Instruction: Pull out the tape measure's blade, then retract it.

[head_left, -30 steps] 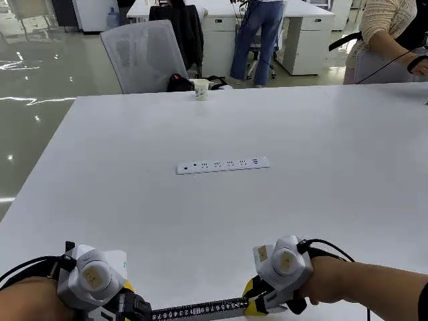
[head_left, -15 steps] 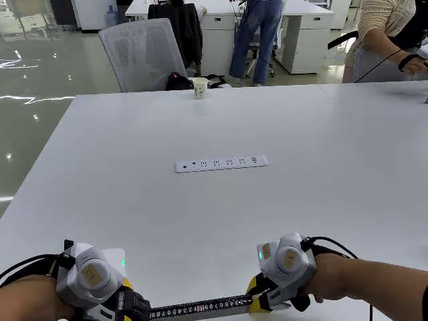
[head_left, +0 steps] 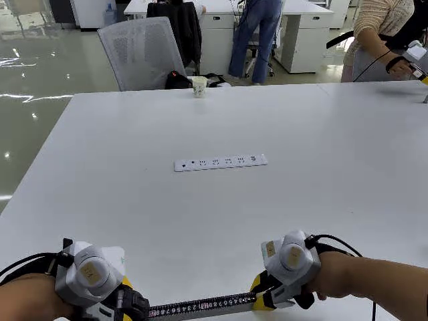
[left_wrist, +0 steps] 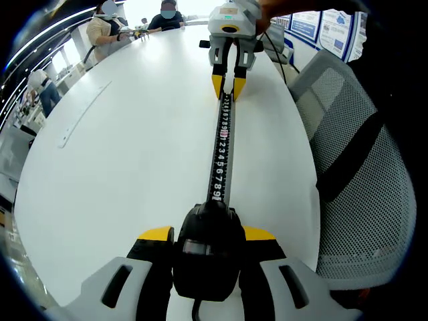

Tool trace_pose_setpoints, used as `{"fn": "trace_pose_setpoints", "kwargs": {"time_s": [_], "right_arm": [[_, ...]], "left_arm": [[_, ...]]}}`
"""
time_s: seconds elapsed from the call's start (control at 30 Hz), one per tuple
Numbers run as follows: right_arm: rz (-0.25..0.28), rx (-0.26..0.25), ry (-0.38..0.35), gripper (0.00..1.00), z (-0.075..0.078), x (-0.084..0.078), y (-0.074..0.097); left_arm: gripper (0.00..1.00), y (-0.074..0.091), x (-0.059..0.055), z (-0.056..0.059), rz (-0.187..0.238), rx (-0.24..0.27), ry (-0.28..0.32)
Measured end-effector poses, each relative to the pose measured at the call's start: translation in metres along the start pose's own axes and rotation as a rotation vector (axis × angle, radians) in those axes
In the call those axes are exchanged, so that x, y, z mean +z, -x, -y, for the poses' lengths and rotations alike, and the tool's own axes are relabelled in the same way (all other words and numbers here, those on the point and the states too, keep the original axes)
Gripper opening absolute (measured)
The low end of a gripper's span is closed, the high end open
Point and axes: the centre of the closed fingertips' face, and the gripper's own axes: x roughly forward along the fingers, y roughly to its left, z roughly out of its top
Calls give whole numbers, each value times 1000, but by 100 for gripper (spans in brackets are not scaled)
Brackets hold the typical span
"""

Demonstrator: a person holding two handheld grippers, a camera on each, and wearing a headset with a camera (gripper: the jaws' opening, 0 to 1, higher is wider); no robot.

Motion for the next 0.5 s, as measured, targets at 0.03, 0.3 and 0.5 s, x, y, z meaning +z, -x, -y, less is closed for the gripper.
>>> {"fn": "trace_pose_setpoints", "kwargs": {"time_s": [0.03, 0.3, 0.5], "right_arm": [[0, 0, -1, 10, 0, -1, 0], [-7, -2, -2, 10, 0, -5, 3], [-8, -3, -8, 10, 1, -8, 4]], "left_arm": [[32, 0, 0, 0, 0, 0, 0], [32, 0, 0, 0, 0, 0, 0], [32, 0, 0, 0, 1, 0, 2]]}}
